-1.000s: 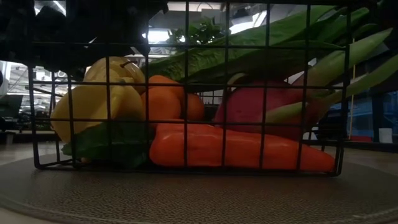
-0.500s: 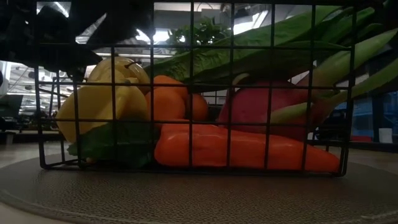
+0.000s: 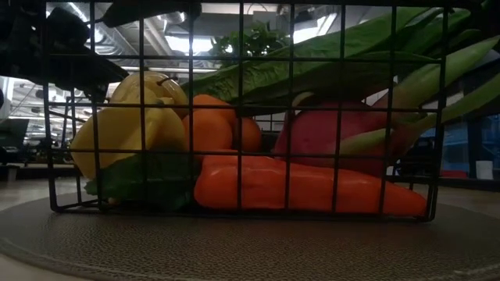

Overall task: Build produce basket
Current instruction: Return to Home Position

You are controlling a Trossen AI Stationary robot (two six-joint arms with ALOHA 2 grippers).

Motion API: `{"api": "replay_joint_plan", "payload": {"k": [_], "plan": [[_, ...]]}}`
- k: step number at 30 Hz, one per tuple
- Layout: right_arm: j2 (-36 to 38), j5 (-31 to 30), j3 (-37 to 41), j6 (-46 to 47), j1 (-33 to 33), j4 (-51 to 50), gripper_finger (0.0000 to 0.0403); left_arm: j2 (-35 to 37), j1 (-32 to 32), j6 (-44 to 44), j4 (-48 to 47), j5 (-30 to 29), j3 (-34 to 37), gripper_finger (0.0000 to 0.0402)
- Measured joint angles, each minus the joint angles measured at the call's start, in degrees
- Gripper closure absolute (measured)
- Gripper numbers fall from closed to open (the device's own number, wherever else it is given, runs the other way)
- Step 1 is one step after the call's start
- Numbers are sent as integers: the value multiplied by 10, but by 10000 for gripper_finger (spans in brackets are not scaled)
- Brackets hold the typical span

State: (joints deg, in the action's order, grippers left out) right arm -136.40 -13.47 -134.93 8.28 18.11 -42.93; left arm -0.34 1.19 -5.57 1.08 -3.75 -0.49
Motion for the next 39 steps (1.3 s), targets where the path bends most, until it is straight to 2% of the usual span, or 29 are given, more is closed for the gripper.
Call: {"api": "replay_joint_plan", "payload": {"k": [6,13,17,22,27,34,39], "plan": [[34,1,1,-33,12,-41,215,0,0,0,0,0,0,377],[101,-7,0,-10,10,-204,215,0,0,0,0,0,0,388],[126,-34,1,-9,11,-265,215,0,0,0,0,0,0,393],[172,-72,45,3,3,-275,215,0,0,0,0,0,0,400],[263,-80,167,7,-21,-248,215,0,0,0,0,0,0,399],[441,-80,443,46,-56,-129,215,0,0,0,0,0,0,385],[572,-80,630,43,-80,5,215,0,0,0,0,0,0,377]]}}
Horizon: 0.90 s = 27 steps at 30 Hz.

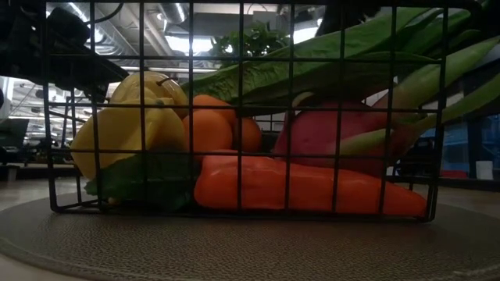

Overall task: Build produce basket
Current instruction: Return to Home Position

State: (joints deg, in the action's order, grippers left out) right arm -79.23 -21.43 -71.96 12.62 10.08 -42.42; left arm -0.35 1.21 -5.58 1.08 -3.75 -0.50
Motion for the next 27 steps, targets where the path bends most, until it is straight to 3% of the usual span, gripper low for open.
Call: {"api": "replay_joint_plan", "payload": {"k": [9,14,22,27], "plan": [[262,0,328,-114,-75,272,215,0,0,0,0,0,0,371],[382,1,487,-131,-110,435,215,0,0,0,0,0,0,379],[457,101,660,-129,-137,671,215,0,0,0,0,0,0,391],[493,110,716,-124,-137,695,215,0,0,0,0,0,0,398]]}}
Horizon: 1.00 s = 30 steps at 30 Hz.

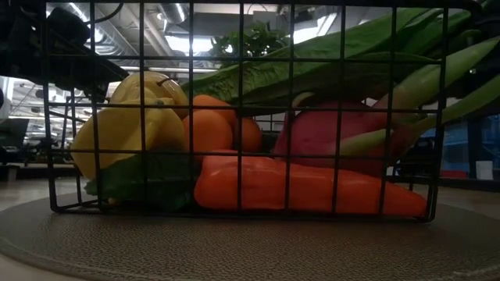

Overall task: Build produce basket
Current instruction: Return to Home Position

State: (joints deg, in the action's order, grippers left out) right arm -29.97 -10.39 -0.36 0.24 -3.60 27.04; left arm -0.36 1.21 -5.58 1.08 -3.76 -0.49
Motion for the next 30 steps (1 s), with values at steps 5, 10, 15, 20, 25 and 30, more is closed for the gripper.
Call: {"api": "replay_joint_plan", "payload": {"k": [5,10,15,20,25,30], "plan": [[46,37,-4,-4,0,-54,215,0,0,0,0,0,0,401],[105,92,0,-14,0,-138,215,0,0,0,0,0,0,393],[177,103,0,-4,0,-235,215,0,0,0,0,0,0,383],[245,133,0,-4,14,-255,215,0,0,0,0,0,0,375],[300,117,0,0,38,-259,215,0,0,0,0,0,0,371],[299,116,0,10,51,-260,215,0,0,0,0,0,0,376]]}}
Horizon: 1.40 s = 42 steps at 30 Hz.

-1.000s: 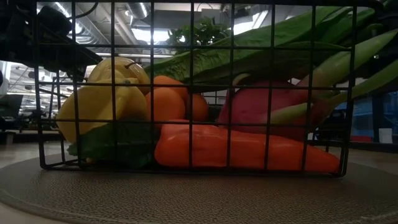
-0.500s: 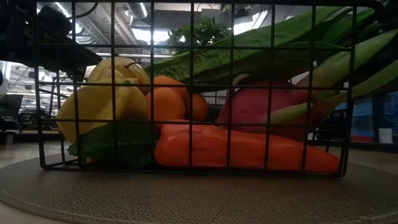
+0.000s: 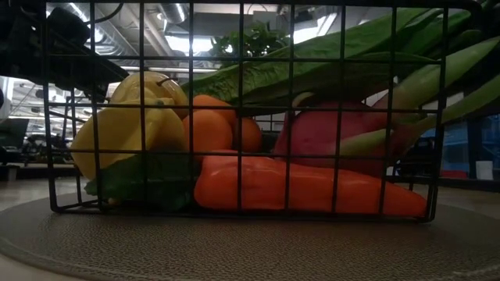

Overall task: Build produce basket
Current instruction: Return to Home Position

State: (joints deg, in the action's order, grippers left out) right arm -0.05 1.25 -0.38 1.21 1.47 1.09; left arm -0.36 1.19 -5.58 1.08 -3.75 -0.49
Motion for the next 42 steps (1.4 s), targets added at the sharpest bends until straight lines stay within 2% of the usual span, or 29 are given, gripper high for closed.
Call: {"api": "replay_joint_plan", "payload": {"k": [21,42], "plan": [[-1,-1,0,-2,9,1,215,0,0,0,0,0,0,401],[-1,-1,0,-2,9,2,215,0,0,0,0,0,0,371]]}}
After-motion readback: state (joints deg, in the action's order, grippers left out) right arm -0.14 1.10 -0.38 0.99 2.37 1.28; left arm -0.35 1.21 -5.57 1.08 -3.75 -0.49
